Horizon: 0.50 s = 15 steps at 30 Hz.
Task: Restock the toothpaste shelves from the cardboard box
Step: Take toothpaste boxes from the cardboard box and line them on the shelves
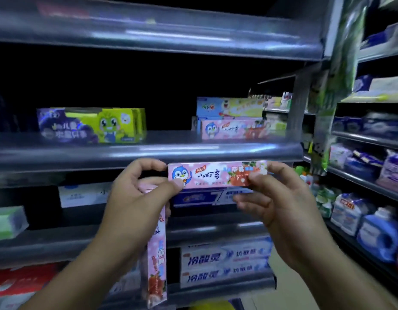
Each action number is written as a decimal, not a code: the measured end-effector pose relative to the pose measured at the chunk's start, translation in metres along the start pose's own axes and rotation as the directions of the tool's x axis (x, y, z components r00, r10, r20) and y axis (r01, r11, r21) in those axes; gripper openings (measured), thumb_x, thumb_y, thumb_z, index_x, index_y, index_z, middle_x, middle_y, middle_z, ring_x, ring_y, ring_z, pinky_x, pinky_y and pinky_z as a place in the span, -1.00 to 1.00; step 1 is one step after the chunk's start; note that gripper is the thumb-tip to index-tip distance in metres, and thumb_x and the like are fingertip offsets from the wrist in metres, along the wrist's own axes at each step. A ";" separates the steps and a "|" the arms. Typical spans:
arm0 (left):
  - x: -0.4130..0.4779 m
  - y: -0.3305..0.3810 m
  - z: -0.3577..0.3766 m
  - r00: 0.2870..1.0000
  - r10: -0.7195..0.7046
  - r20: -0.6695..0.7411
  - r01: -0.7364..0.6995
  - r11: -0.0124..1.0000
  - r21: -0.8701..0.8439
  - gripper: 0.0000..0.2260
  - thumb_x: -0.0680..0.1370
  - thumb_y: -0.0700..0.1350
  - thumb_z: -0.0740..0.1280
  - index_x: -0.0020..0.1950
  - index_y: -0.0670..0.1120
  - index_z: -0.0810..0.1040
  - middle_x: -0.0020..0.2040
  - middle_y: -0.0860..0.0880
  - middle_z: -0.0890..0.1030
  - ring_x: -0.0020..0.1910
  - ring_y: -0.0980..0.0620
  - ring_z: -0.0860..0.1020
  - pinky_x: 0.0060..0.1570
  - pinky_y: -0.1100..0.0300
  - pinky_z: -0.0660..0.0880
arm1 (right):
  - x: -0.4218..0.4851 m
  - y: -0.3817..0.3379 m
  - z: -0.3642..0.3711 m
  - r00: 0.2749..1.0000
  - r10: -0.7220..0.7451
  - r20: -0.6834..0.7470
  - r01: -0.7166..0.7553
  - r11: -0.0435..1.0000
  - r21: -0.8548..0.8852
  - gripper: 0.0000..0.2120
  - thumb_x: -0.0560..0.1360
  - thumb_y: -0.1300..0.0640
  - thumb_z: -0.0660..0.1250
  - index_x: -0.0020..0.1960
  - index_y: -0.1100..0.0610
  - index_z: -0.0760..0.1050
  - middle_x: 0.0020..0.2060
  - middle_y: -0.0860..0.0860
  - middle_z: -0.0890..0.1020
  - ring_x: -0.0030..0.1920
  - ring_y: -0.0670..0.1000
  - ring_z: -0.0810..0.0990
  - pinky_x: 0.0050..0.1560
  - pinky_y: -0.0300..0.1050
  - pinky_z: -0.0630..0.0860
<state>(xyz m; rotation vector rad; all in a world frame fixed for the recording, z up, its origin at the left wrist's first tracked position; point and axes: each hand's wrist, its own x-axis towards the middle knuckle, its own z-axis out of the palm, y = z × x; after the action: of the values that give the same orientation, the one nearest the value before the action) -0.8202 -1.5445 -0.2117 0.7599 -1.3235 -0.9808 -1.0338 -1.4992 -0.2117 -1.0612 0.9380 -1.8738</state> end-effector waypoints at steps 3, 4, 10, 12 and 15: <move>0.016 0.025 0.016 0.990 0.137 0.013 -0.138 0.986 0.090 -0.87 0.50 -0.23 0.48 -0.06 -0.04 0.60 -0.26 -0.03 0.71 -0.51 0.08 0.48 -0.53 0.26 0.41 | 0.018 -0.026 -0.005 0.975 -0.221 -0.033 0.212 0.961 -0.177 -0.86 0.45 0.21 0.51 -0.07 -0.01 0.66 -0.17 0.07 0.73 -0.23 0.10 0.71 -0.30 -0.21 0.60; 0.023 0.033 0.021 0.982 0.189 0.022 -0.190 0.973 0.128 -0.88 0.50 -0.22 0.49 -0.07 -0.04 0.61 -0.26 -0.01 0.71 -0.51 0.09 0.48 -0.51 0.28 0.42 | 0.025 -0.035 -0.006 0.954 -0.300 -0.024 0.286 0.927 -0.242 -0.87 0.43 0.19 0.53 -0.11 -0.03 0.69 -0.18 0.00 0.73 -0.23 0.01 0.70 -0.32 -0.26 0.57; 0.068 0.075 0.051 0.970 0.241 0.018 -0.239 0.944 0.226 -0.95 0.46 -0.22 0.52 -0.19 -0.12 0.69 -0.40 -0.03 0.63 -0.55 0.10 0.46 -0.52 0.28 0.38 | 0.072 -0.085 -0.006 0.864 -0.499 0.068 0.475 0.763 -0.438 -0.81 0.42 0.22 0.56 -0.28 -0.02 0.66 -0.36 -0.13 0.70 -0.31 -0.21 0.64 -0.30 -0.41 0.52; 0.080 0.085 0.058 0.978 0.195 0.069 -0.207 0.942 0.264 -0.98 0.46 -0.20 0.50 -0.17 -0.12 0.72 -0.43 -0.08 0.56 -0.51 0.02 0.42 -0.45 0.23 0.34 | 0.091 -0.093 -0.008 0.877 -0.477 0.060 0.433 0.731 -0.527 -0.91 0.42 0.16 0.57 -0.19 0.06 0.67 -0.26 0.05 0.72 -0.20 -0.06 0.70 -0.19 -0.21 0.65; 0.092 0.092 0.065 0.986 0.139 0.089 -0.159 0.942 0.295 -0.95 0.44 -0.16 0.48 -0.16 -0.14 0.72 -0.42 -0.15 0.46 -0.40 -0.03 0.36 -0.31 0.08 0.30 | 0.114 -0.096 -0.009 0.891 -0.452 0.027 0.368 0.686 -0.627 -0.77 0.41 0.09 0.59 -0.04 0.22 0.67 -0.10 0.18 0.72 -0.05 0.15 0.72 -0.06 0.10 0.66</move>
<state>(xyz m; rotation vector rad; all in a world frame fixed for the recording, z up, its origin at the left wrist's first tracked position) -0.8734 -1.5833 -0.0818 0.8474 -1.5879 -0.6959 -1.1073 -1.5554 -0.0951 -1.6737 1.5722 -2.0585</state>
